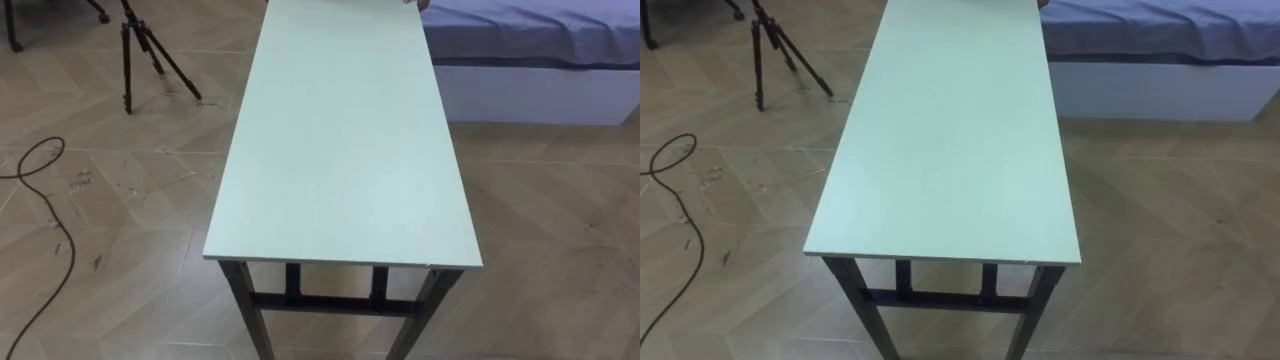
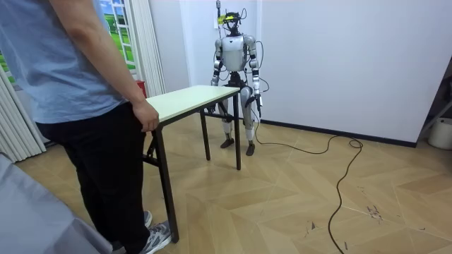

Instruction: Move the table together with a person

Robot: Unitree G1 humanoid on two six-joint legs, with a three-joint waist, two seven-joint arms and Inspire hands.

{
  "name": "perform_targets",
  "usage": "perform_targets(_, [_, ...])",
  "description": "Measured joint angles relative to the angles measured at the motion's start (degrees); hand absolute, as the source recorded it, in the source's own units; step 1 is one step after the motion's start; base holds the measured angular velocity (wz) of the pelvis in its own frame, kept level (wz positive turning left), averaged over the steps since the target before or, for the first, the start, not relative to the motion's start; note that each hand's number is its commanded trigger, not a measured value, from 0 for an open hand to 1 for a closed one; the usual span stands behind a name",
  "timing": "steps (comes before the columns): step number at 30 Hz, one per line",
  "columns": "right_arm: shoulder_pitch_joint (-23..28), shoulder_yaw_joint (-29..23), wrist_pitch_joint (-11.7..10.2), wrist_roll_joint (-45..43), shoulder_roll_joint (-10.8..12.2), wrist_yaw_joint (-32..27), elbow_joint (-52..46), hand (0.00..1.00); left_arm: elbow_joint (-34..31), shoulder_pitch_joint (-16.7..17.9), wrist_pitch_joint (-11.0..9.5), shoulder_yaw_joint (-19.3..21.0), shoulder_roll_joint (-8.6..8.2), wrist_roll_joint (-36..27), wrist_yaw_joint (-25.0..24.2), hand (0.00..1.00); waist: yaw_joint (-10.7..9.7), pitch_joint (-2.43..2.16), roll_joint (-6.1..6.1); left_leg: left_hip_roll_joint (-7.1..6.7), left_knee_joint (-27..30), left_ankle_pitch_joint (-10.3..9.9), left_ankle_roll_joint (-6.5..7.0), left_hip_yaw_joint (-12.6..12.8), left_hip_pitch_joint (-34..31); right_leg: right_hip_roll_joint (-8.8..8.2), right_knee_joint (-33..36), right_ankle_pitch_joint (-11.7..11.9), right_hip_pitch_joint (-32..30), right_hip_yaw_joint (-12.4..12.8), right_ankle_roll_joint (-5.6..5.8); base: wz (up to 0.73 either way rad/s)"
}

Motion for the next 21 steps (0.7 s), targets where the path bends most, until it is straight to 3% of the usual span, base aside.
perform_targets(17, [0.46,-0.01,-0.1,0.23,-0.05,1.38,-0.14,0.0,0.03,-0.05,0.0,-0.08,-0.11,-0.16,-0.53,0.0,0.17,-0.04,0.51,0.03,-0.01,-0.01,-0.01,0.12,0.07,0.0,-0.02,0.0,0.02,-0.04,0.0,0.0])
perform_targets(21, [0.36,0.05,-0.05,1.2,-0.04,2.47,-0.45,0.0,-0.13,-0.42,0.02,-0.58,-0.25,-3.95,-0.62,0.0,0.29,-0.1,0.57,0.03,0.03,-0.01,-0.01,0.13,0.13,0.0,-0.02,0.0,0.02,0.13,0.0,0.0])
